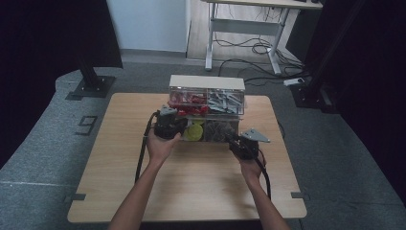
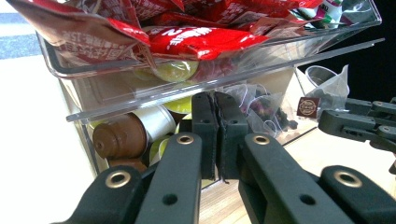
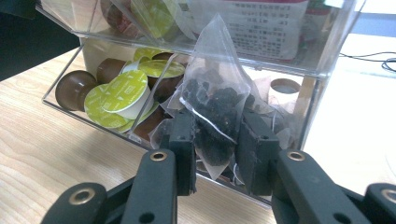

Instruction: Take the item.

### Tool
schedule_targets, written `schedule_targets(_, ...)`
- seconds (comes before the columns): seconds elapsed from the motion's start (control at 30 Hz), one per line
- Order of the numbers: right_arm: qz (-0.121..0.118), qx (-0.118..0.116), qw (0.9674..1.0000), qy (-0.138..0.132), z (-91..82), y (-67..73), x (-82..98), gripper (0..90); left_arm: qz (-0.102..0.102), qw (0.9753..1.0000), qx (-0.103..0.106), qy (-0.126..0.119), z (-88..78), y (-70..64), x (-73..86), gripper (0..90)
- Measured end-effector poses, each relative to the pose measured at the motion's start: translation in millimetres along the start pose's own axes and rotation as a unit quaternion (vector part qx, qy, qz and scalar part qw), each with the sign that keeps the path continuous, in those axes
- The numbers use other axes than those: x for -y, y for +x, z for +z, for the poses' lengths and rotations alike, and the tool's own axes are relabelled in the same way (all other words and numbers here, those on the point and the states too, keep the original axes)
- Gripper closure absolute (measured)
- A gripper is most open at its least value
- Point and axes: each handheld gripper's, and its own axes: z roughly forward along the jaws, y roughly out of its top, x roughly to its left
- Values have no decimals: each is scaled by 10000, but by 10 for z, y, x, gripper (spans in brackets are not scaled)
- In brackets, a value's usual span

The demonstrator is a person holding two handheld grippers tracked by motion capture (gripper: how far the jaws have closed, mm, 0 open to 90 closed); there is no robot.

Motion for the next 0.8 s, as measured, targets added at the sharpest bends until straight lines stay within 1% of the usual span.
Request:
schedule_targets(0.23, -2, 18, 10000, -28, -54, -38, 8, 691, -1, 10000, 4, 10, -4, 6, -1, 879)
schedule_targets(0.37, 75, 76, 9999, -75, -89, -77, 5, 691, -6, 10000, 6, 7, -1, 2, -1, 879)
schedule_targets(0.8, 152, 213, 9995, -163, -172, -187, -23, 691, 13, 10000, -12, 4, 3, -8, -1, 879)
